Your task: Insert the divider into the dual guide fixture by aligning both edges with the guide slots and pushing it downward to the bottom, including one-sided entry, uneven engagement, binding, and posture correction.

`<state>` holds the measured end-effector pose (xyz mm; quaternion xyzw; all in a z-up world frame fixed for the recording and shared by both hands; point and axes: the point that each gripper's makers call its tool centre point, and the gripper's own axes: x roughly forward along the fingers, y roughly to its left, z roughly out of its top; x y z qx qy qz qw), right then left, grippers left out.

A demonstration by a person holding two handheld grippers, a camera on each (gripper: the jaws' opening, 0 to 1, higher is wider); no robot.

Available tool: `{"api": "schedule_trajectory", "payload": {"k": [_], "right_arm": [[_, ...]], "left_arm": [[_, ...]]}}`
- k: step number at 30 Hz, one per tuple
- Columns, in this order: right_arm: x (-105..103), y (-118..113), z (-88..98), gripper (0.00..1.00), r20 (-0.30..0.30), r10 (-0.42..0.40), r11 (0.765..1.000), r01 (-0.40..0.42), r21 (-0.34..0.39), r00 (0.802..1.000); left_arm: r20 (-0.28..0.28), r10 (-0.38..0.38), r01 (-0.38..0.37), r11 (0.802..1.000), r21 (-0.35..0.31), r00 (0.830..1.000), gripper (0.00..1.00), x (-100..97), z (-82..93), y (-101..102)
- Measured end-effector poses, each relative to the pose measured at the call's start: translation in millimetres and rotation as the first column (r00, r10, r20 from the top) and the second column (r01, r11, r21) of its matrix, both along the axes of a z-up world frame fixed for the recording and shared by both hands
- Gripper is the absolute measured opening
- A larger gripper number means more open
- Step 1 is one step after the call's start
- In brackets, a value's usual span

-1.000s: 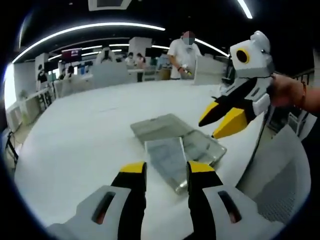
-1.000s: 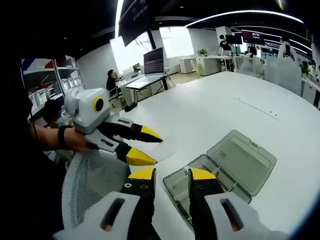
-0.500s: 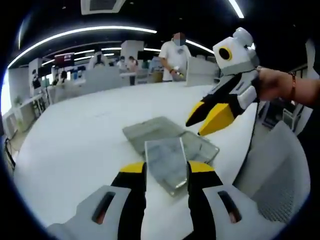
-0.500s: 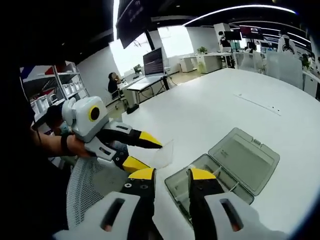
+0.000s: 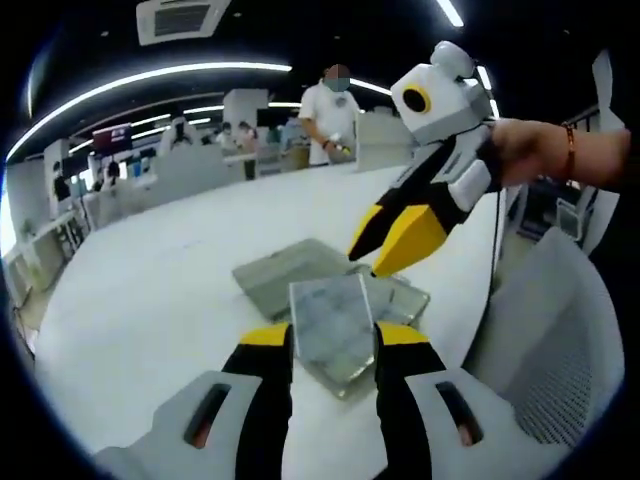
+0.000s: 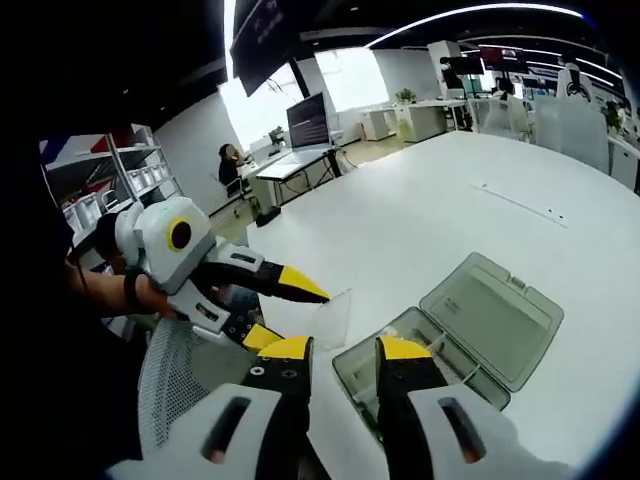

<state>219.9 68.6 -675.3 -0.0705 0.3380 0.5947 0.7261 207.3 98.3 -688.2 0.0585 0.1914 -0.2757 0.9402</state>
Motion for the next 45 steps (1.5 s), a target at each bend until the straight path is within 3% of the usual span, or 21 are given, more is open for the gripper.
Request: {"api": "schedule_trajectory", "payload": {"k": [7,14,45], "right_arm": [[-0.1,2.7,-1.4,0.20,-0.009,0.006,1.000,-0.006,-0.006,1.000],[-1.1,4.7,-3.1,0.20,-0.015,0.010,1.000,-0.011,-0.009,1.000],[-1.5,4.4,-6.4,0.14,-0.059,0.005,1.000,-0.005,-0.004,0.998]], "left_arm": [[0.012,-0.016,0.016,1.000,0.013,1.000,0.30,-0.5,3.5,-5.1],[0.035,-0.039,0.036,0.997,0.071,0.999,0.30,-1.2,3.4,-9.7],[0.075,-0.086,0.079,0.993,0.083,0.993,0.30,0.3,14.4,-25.7]]}}
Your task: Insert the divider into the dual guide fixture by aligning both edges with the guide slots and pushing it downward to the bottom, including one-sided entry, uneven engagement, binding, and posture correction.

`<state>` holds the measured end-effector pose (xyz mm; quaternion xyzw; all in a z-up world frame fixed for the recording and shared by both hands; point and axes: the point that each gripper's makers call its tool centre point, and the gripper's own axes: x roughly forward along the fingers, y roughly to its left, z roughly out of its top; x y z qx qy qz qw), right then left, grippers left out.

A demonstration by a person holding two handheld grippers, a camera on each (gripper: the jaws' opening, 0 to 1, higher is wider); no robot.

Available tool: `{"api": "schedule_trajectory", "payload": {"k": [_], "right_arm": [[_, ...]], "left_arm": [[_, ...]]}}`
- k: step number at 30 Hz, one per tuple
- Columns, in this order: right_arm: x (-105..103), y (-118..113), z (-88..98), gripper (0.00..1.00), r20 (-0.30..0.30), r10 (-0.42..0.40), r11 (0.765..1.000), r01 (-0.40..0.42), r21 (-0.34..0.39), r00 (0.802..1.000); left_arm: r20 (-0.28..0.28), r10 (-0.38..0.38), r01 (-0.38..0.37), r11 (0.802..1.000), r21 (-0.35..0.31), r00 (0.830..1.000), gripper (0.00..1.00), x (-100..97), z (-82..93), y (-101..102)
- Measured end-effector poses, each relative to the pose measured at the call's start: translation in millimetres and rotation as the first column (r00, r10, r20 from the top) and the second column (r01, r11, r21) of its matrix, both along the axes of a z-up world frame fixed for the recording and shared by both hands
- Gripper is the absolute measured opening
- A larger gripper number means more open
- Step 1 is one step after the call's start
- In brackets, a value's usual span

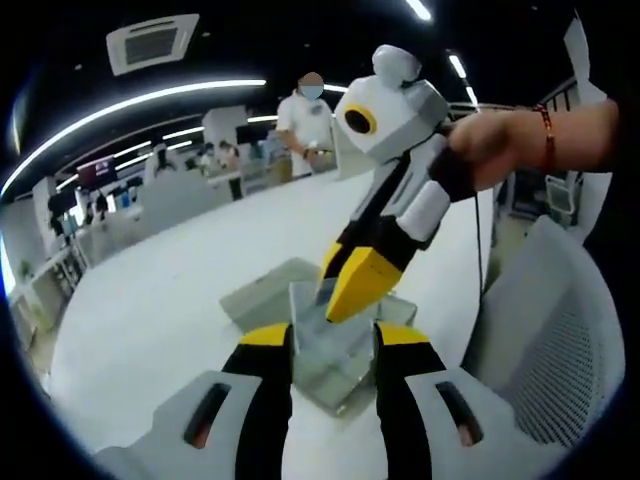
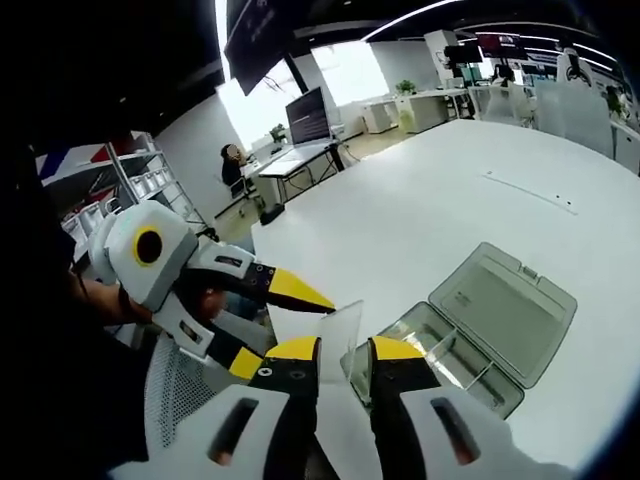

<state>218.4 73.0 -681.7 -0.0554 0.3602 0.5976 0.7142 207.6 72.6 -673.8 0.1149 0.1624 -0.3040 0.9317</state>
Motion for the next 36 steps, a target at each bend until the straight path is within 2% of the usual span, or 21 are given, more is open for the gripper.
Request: {"api": "schedule_trajectory", "payload": {"k": [14,16,17,18,19,21,22,23,30,36], "right_arm": [[-2.8,0.3,1.3,0.12,-0.026,-0.001,1.000,0.001,0.015,1.000],[-2.8,0.2,1.5,0.05,-0.029,-0.003,1.000,0.004,0.013,1.000],[-2.8,0.3,1.9,0.00,-0.032,-0.005,1.000,0.005,0.015,0.999],[-5.8,-3.0,0.1,0.00,-0.075,-0.041,0.999,0.041,-0.003,0.996],[-1.7,1.4,1.8,0.00,-0.050,-0.046,0.998,0.048,0.029,0.998],[-5.7,1.1,0.3,0.00,-0.071,-0.043,0.999,0.045,0.025,0.997],[-5.1,2.0,0.3,0.00,-0.062,-0.043,0.999,0.044,0.026,0.997],[-1.7,1.9,1.0,0.00,-0.031,-0.040,0.999,0.041,0.020,0.999],[0.4,1.9,-2.7,0.00,-0.041,-0.033,0.999,0.033,0.001,0.999],[3.3,3.3,0.1,0.00,-0.024,-0.021,1.000,0.021,-0.005,0.999]], "left_arm": [[0.011,-0.011,0.011,1.000,0.010,1.000,0.30,-1.3,-0.2,-1.8],[0.013,-0.010,0.010,1.000,0.011,1.000,0.30,-1.3,0.0,-2.1],[0.012,-0.011,0.011,1.000,0.012,1.000,0.28,-1.3,-0.5,-2.2],[0.006,-0.013,0.012,1.000,0.016,1.000,0.20,-1.8,-1.6,-2.2],[0.001,-0.016,0.016,1.000,0.010,1.000,0.17,-2.0,-2.0,-3.1],[-0.007,-0.019,0.019,1.000,0.003,1.000,0.25,-2.6,-3.8,-4.6],[-0.009,-0.017,0.017,1.000,0.013,1.000,0.27,-2.8,-5.1,-4.5],[-0.006,-0.018,0.018,1.000,0.023,1.000,0.27,-2.9,-5.6,-4.4],[-0.021,-0.007,0.008,1.000,0.030,1.000,0.28,-3.1,-8.6,-1.9],[-0.022,0.004,-0.003,1.000,0.029,1.000,0.29,-2.7,-9.0,1.3]]}}
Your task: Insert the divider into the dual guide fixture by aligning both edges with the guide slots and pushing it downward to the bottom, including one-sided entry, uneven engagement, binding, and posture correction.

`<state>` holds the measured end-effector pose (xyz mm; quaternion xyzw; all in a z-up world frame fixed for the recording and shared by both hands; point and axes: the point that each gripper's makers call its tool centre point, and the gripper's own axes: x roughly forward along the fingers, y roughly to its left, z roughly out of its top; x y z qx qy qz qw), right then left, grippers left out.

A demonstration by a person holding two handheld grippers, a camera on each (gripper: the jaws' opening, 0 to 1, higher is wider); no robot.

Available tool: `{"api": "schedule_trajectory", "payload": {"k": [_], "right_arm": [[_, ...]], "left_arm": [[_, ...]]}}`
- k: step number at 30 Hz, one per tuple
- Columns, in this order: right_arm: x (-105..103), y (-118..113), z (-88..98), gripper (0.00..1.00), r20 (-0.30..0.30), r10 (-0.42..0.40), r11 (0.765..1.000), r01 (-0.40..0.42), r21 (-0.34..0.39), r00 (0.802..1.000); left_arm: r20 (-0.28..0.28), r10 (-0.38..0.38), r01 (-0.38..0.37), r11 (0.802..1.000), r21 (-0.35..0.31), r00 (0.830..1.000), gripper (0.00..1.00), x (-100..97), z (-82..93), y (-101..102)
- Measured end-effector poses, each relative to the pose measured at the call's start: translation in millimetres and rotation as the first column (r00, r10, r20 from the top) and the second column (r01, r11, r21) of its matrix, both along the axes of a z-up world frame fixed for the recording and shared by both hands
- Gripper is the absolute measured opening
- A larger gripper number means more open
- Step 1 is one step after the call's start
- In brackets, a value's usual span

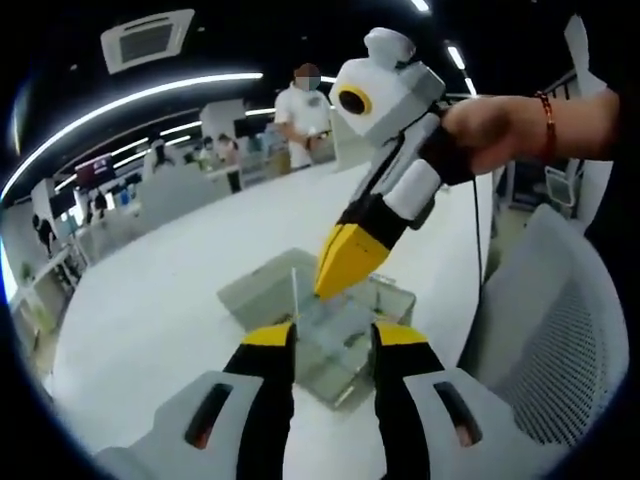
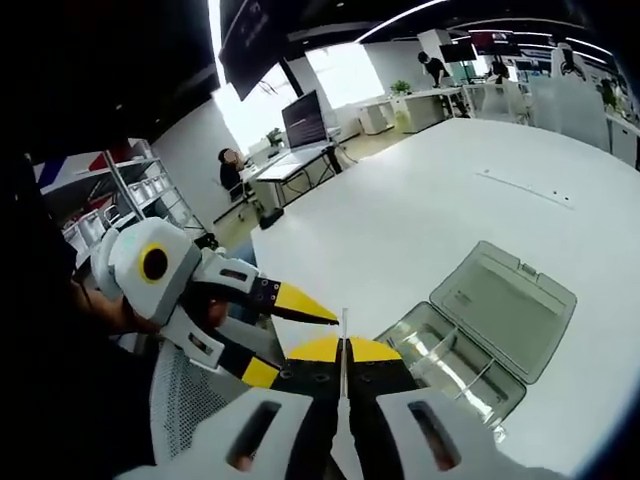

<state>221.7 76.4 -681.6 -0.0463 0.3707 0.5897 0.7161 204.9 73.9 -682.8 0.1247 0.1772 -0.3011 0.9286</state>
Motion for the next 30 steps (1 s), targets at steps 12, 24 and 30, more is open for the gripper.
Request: {"api": "schedule_trajectory", "payload": {"k": [12,24,30], "right_arm": [[-4.1,7.3,9.5,0.00,-0.070,-0.021,0.999,0.023,0.032,0.997],[-9.7,9.0,12.4,0.00,-0.170,-0.040,0.997,0.050,0.057,0.985],[-14.7,6.7,11.0,0.00,-0.170,-0.020,0.998,0.029,0.055,0.985]], "left_arm": [[0.015,0.021,-0.021,1.000,0.013,1.000,0.40,5.9,0.3,-4.1],[0.046,0.024,-0.028,0.996,0.088,0.999,0.33,4.9,-3.0,0.7],[0.047,0.014,-0.018,0.996,0.087,0.999,0.33,3.5,-4.5,0.7]]}}
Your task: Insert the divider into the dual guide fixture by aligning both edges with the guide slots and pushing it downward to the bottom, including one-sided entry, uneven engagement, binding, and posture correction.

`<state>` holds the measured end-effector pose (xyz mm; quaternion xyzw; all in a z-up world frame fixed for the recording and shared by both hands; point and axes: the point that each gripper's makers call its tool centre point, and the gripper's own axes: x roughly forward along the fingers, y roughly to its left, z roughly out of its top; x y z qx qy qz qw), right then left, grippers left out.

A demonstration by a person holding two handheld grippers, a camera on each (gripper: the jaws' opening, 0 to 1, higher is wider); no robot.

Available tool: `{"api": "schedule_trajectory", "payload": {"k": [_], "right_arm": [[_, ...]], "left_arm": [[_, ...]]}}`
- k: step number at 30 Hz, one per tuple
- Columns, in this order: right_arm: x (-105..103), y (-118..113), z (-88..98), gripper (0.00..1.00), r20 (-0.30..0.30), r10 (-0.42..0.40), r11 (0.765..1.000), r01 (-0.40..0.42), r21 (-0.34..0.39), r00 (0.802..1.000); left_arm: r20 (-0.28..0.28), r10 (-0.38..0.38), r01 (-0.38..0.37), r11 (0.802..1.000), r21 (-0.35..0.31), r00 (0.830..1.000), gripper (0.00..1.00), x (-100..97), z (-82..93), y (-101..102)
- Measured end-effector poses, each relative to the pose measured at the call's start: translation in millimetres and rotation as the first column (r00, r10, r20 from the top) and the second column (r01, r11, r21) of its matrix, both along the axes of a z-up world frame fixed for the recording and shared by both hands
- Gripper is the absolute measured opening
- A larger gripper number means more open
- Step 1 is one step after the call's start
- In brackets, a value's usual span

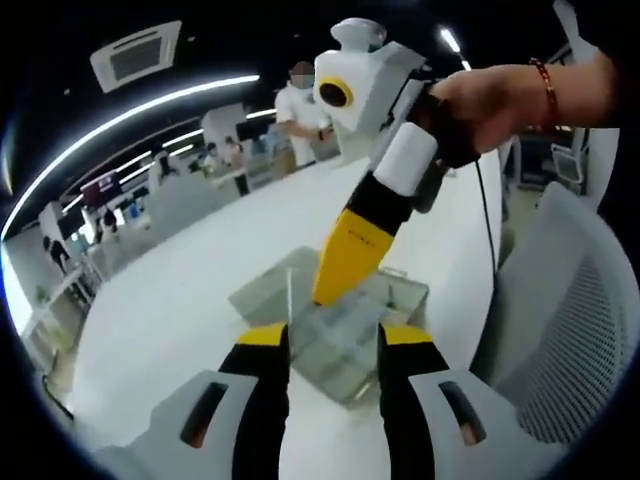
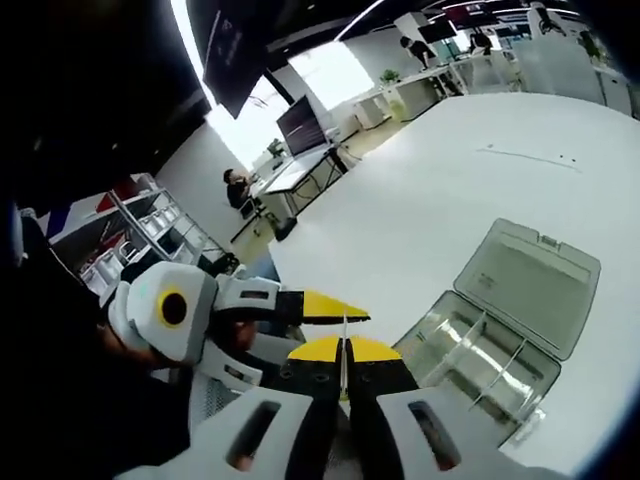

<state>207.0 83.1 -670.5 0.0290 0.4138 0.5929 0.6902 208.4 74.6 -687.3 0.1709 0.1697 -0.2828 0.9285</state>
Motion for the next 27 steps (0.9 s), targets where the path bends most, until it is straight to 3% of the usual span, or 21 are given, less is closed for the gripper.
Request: {"api": "schedule_trajectory", "payload": {"k": [10,19,23,27], "right_arm": [[-0.6,-3.4,-3.3,0.00,0.016,0.007,1.000,-0.007,-0.011,1.000],[-4.7,-5.7,-6.9,0.00,-0.006,0.008,0.999,-0.008,-0.035,1.000],[-3.1,-4.0,-5.6,0.00,0.053,0.037,0.998,-0.034,-0.046,0.998],[-1.4,-3.0,-8.1,0.00,0.066,0.052,0.997,-0.048,-0.058,0.996]], "left_arm": [[0.001,-0.005,0.005,1.000,0.000,1.000,0.33,2.3,-0.2,2.4],[-0.012,-0.010,0.010,1.000,0.008,1.000,0.33,1.5,-4.6,2.7],[-0.010,0.000,0.001,1.000,0.009,1.000,0.33,3.2,-4.1,3.9],[-0.030,0.010,-0.010,1.000,0.005,0.999,0.32,4.3,-6.1,6.6]]}}
